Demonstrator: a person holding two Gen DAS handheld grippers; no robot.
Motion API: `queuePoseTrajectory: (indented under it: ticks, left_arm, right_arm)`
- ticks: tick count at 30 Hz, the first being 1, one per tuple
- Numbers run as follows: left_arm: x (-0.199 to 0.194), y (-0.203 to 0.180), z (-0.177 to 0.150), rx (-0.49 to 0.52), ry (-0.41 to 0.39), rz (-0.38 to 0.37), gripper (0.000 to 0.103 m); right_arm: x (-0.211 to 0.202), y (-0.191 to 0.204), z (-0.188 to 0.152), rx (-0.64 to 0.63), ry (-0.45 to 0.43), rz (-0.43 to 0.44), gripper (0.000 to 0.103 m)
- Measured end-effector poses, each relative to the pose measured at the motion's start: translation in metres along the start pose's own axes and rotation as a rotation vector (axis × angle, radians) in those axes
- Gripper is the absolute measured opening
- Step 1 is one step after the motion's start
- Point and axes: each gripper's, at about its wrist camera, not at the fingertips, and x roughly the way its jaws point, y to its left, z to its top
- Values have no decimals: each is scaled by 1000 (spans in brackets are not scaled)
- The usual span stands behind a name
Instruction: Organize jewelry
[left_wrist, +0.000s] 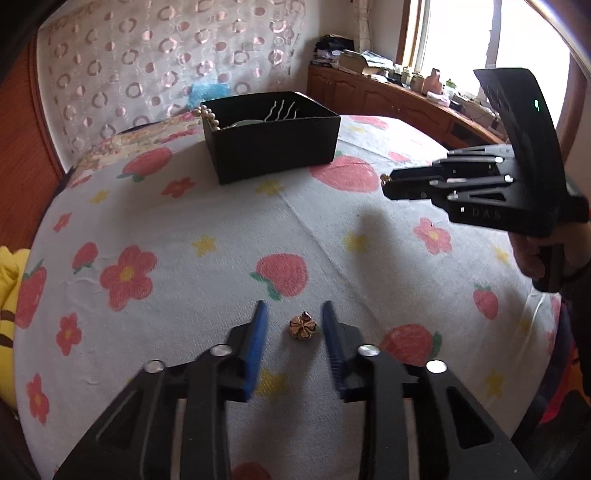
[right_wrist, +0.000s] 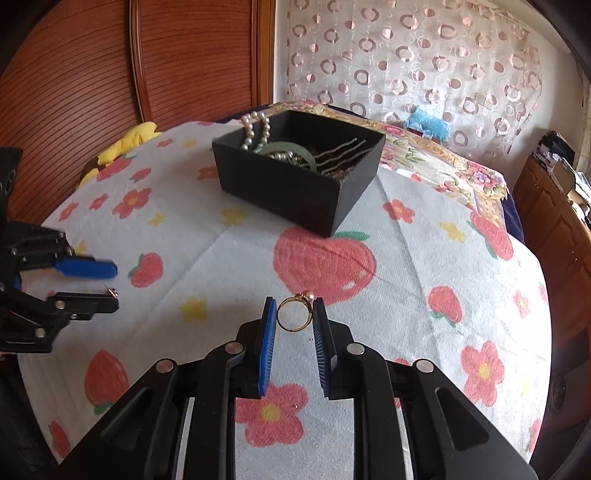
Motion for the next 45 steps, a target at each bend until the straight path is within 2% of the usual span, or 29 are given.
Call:
queuePoseTrajectory:
  ticks: [5,9,17,23,27,37,38,42,44,45]
  left_arm:
    - [-4,1,2,-15,-15,-17,14]
    - [-7,7,18,-27,-42,-22,14]
    - [-4,30,79,-50,-132,55,14]
    - [10,44,116,-86,-152,64,14]
    - [20,46,132,-96,-160,72,14]
    - [39,41,155,-114,-164,92,15]
    - [39,41,154,-116,-164,90,16]
    - [32,36,149,-116,-181,92,41]
    - [25,34,145,-119,-188,95,44]
    - [21,33,143,-120,-191,97,49]
  right_arm:
    - [-6,-2,9,2,-23,-3,22]
    - [-4,-5,27,3,-47,-18,22]
    - [10,-19,78,36,-120,-30,22]
    - [26,-28,102,61,-132,-26,24]
    - [23,-35,104,98,-141,-4,29]
    - [-10,-46,82,160,-192,-17,30]
    - [-12,-46,80,163,-196,-19,30]
    - [-25,-41,68,184,-224,-25,34]
    - [-32,-36,62,195,-240,-34,35]
    - [-35,-34,60,201,-248,-36,36]
